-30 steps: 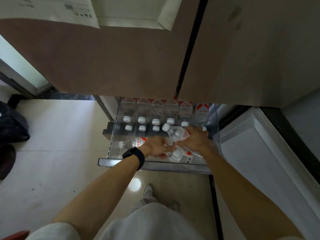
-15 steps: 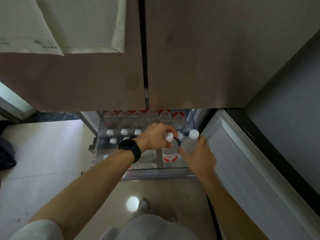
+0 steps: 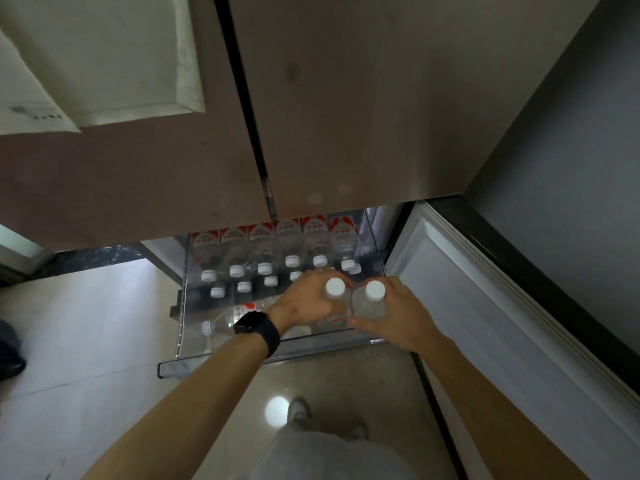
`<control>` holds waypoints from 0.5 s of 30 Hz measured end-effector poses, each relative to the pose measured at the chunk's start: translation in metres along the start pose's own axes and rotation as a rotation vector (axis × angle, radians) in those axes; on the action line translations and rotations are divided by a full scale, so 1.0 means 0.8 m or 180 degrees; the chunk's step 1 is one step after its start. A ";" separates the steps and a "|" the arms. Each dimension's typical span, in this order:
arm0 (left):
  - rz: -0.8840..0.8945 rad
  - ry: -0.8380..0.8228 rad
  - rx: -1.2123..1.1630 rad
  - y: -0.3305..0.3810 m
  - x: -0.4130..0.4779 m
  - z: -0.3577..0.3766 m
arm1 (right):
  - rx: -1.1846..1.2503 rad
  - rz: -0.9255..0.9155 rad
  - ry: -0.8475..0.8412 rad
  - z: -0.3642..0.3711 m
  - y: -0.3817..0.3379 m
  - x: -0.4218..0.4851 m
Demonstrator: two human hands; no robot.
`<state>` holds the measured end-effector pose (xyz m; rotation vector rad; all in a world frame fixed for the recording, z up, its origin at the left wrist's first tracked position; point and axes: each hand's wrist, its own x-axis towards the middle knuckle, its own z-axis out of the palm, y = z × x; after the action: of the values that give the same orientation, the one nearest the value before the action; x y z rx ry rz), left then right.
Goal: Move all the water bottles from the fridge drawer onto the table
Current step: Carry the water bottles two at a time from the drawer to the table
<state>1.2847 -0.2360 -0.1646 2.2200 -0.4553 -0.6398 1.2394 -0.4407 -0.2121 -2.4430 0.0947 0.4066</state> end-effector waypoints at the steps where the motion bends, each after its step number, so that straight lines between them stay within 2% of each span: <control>1: 0.0005 -0.0025 -0.0085 -0.004 -0.002 0.007 | -0.0002 -0.0010 -0.0085 -0.005 0.003 0.000; 5: 0.0197 0.0009 -0.0017 -0.022 -0.001 0.024 | -0.0056 0.0109 -0.0358 -0.026 0.005 -0.009; 8: 0.0093 0.0083 0.0106 -0.032 0.004 0.018 | 0.0331 0.0175 -0.0197 -0.011 0.001 0.001; 12: -0.0026 0.0010 -0.0008 -0.041 0.011 0.020 | 0.0361 0.0354 -0.0020 -0.003 -0.002 0.006; 13: -0.0033 0.0009 -0.0042 -0.042 0.012 0.022 | 0.0285 0.0527 0.0015 0.007 -0.006 0.008; 14: -0.0033 0.0014 -0.0074 -0.043 0.013 0.024 | -0.0064 0.1040 0.0295 0.013 -0.007 0.017; 15: -0.0021 0.0024 -0.0105 -0.044 0.013 0.024 | -0.0201 0.1397 0.0340 0.023 0.009 0.021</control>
<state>1.2863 -0.2298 -0.2058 2.1929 -0.4310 -0.6379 1.2490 -0.4347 -0.2354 -2.4974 0.6807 0.4725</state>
